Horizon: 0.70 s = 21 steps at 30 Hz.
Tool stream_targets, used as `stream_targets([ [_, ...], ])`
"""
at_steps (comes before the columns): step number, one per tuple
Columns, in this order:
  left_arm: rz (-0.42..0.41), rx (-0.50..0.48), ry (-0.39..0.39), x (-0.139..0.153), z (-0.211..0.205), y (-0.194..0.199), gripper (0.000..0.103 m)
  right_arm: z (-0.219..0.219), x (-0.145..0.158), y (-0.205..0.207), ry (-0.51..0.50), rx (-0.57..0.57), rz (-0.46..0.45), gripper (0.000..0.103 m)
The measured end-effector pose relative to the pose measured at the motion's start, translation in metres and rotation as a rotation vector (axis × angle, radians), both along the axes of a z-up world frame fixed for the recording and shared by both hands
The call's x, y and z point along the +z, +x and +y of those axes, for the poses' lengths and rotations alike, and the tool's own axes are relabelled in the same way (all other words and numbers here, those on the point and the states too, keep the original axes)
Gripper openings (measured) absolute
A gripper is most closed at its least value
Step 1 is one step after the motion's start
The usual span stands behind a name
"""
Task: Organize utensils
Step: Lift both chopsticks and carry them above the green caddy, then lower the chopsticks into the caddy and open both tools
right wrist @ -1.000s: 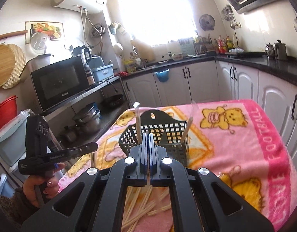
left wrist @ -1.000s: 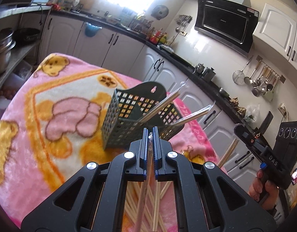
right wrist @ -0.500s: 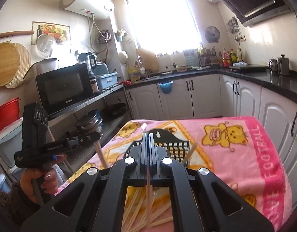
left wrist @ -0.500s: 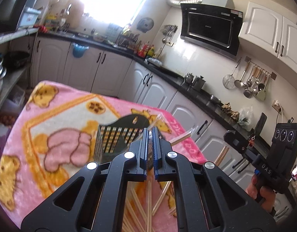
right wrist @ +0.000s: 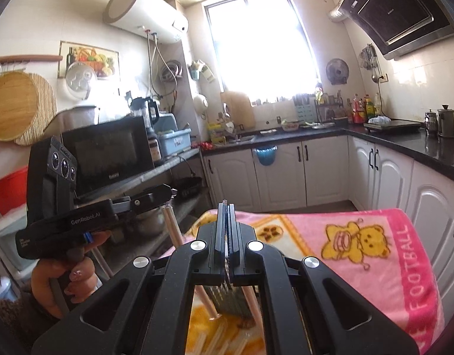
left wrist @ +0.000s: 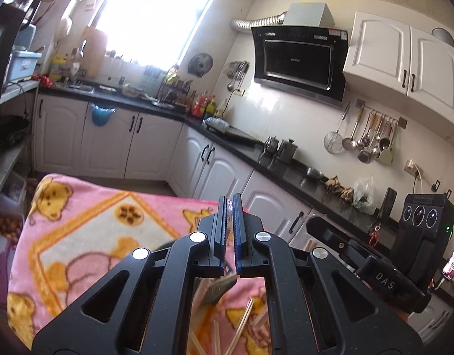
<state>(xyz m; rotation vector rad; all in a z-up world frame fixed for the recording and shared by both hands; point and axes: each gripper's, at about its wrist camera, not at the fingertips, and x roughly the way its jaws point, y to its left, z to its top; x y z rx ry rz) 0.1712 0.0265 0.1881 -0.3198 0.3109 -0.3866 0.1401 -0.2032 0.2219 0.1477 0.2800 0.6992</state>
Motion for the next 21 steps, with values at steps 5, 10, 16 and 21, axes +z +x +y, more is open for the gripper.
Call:
stream_targets([
  [5,-0.030,0.018,0.005,0.016,0.003,0.012,0.002,0.010,0.020,0.011,0.004,0.003,-0.039,0.001],
  [10,-0.034,0.036,0.002,0.023,0.010,0.026,0.002,0.024,0.036,0.027,-0.007,0.012,-0.060,0.001],
  [16,-0.031,0.054,0.022,0.027,0.010,0.043,0.002,0.034,0.046,0.045,-0.024,-0.022,-0.087,0.002],
  [21,-0.020,0.065,0.044,0.021,0.007,0.057,0.002,0.041,0.046,0.065,-0.040,-0.049,-0.091,0.002],
])
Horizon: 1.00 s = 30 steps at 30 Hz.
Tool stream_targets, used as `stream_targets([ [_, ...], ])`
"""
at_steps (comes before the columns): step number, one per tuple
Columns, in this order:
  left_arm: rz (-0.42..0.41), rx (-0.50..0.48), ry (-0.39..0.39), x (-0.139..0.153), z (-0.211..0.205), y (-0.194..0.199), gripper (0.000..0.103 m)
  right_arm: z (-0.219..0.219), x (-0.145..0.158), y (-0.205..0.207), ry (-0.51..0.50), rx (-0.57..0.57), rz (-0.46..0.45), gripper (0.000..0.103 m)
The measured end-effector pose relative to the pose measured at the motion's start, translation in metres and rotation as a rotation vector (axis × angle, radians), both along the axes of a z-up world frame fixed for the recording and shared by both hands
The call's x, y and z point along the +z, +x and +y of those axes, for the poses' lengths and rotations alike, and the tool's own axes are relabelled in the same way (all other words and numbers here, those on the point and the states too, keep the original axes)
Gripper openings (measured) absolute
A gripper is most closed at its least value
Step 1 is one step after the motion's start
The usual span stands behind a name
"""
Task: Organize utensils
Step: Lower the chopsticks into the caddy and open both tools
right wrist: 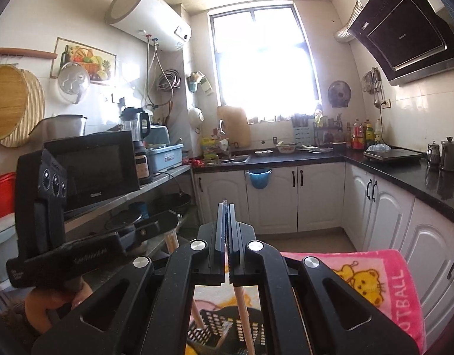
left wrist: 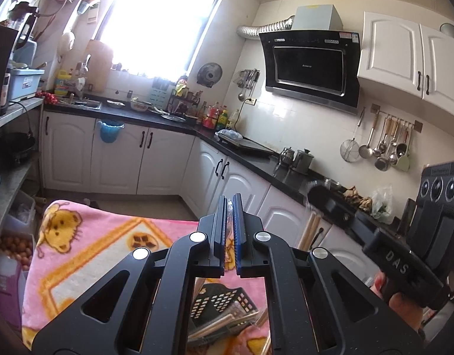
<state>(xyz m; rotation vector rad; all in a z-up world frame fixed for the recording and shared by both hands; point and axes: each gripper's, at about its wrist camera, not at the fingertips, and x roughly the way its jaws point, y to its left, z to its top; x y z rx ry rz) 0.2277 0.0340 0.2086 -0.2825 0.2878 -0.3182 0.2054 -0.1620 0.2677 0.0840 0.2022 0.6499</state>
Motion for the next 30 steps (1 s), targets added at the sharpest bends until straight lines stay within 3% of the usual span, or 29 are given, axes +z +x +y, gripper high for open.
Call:
stream_targets([
  [10,0.044,0.021,0.004,-0.032,0.000,0.021,0.002,0.019,-0.030,0.031,-0.007,0.015,0.032,0.002],
  [30,0.155,0.052,0.044,-0.096,-0.005,0.024,0.002,0.024,-0.098,0.033,-0.079,-0.064,0.147,0.002],
])
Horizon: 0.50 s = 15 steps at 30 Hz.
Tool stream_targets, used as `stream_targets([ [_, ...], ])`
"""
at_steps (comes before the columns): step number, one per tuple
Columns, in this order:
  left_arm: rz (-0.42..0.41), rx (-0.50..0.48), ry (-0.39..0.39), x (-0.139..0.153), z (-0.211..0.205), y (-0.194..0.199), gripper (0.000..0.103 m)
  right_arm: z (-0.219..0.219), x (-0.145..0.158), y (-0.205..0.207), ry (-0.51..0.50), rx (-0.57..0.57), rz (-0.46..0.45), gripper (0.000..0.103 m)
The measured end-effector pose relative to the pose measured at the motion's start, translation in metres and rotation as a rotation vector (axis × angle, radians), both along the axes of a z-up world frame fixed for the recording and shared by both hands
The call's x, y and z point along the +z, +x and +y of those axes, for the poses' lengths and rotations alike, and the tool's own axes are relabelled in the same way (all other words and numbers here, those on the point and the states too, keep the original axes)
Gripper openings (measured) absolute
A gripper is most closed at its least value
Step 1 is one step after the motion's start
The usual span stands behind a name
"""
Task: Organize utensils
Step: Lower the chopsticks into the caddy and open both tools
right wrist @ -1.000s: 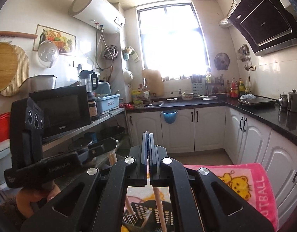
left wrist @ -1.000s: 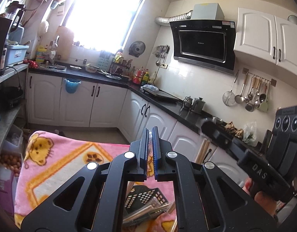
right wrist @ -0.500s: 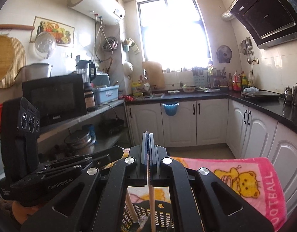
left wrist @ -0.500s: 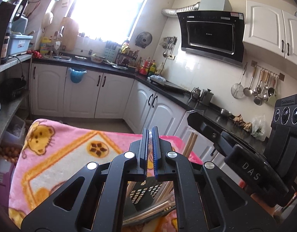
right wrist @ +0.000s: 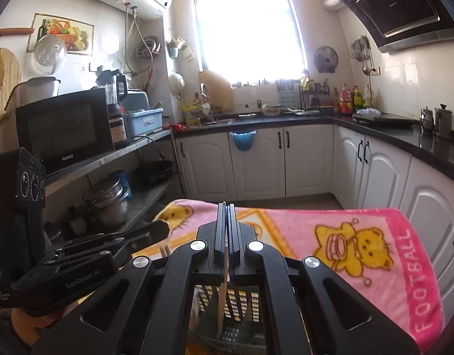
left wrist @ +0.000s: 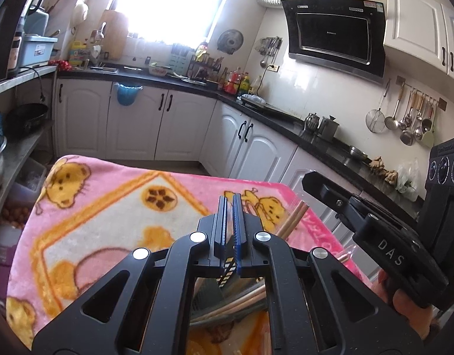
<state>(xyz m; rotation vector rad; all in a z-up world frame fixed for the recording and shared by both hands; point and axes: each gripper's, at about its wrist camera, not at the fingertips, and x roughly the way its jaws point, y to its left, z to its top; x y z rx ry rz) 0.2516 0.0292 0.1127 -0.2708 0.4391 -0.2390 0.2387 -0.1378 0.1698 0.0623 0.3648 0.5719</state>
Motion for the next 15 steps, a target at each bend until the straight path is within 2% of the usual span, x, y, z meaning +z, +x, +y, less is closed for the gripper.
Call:
stream_targets([
  [11,0.014,0.023,-0.015,-0.008,0.008,-0.009,0.002,-0.011,-0.021,-0.012,-0.026,-0.031,0.053,0.002],
  [14,0.017,0.031,-0.018,-0.010,0.010,-0.013,0.002,-0.013,-0.025,-0.016,-0.035,-0.036,0.057,0.011],
  [15,0.017,0.032,-0.020,-0.011,0.010,-0.014,0.003,-0.014,-0.025,-0.017,-0.037,-0.039,0.057,0.018],
])
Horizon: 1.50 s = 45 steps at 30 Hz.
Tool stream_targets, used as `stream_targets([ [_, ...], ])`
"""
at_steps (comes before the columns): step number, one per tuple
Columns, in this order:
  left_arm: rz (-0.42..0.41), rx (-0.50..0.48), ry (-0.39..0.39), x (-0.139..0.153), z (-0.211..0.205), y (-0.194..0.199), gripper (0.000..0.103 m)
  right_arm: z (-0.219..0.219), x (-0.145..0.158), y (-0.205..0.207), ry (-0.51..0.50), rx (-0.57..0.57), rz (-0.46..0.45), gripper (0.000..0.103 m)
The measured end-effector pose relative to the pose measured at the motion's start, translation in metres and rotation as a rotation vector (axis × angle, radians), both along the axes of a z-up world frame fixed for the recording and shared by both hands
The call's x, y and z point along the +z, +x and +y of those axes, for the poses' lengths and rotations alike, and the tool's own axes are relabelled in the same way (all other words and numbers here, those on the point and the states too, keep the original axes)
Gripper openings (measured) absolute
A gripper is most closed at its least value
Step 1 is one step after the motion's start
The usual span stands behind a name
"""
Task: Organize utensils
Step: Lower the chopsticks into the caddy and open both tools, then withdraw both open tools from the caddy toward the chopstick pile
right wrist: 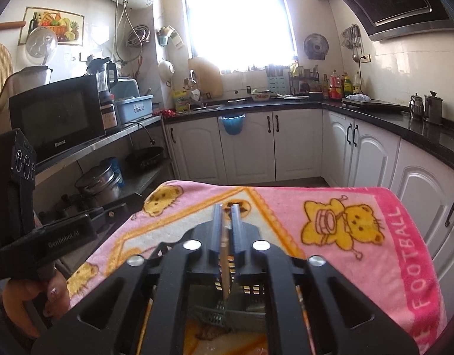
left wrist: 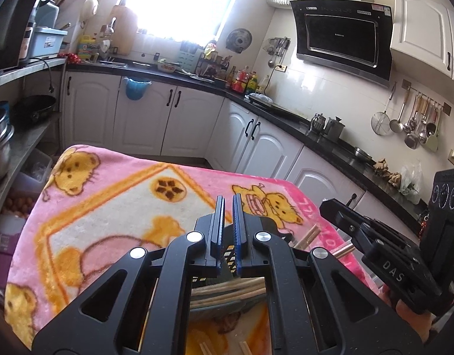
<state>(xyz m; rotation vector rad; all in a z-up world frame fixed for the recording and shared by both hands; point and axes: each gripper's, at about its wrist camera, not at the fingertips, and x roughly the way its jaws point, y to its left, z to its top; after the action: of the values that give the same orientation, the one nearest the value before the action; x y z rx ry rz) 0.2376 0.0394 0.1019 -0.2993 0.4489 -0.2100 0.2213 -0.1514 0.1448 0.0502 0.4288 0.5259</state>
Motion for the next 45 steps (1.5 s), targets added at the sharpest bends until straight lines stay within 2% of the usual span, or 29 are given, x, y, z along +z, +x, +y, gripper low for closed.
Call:
stream_targets([
  [3,0.001,0.006,-0.005,-0.002,0.002,-0.005,0.014,-0.002,-0.002,-0.005,-0.001,-0.003,-0.002,0.022],
  [6,-0.001,0.008,-0.011,-0.002,0.003,-0.010,0.017,-0.007,-0.003,-0.010,0.002,-0.003,0.001,0.027],
  [9,-0.007,0.007,-0.012,-0.001,0.004,-0.016,0.028,-0.012,-0.004,-0.016,0.004,-0.009,-0.002,0.031],
  [25,0.011,-0.005,0.002,-0.011,0.000,-0.037,0.059,-0.029,-0.006,-0.041,-0.031,-0.041,-0.013,0.050],
  [29,0.019,0.000,0.015,-0.014,0.000,-0.043,0.069,-0.030,-0.008,-0.046,-0.044,-0.041,-0.013,0.054],
  [31,0.027,0.001,0.019,-0.016,0.000,-0.045,0.077,-0.031,-0.009,-0.049,-0.047,-0.041,-0.011,0.057],
  [40,0.052,0.020,0.064,-0.026,-0.001,-0.057,0.090,-0.038,-0.019,-0.062,-0.058,-0.043,0.005,0.067],
  [45,0.063,0.034,0.086,-0.032,0.000,-0.063,0.092,-0.043,-0.026,-0.068,-0.057,-0.044,0.025,0.070],
])
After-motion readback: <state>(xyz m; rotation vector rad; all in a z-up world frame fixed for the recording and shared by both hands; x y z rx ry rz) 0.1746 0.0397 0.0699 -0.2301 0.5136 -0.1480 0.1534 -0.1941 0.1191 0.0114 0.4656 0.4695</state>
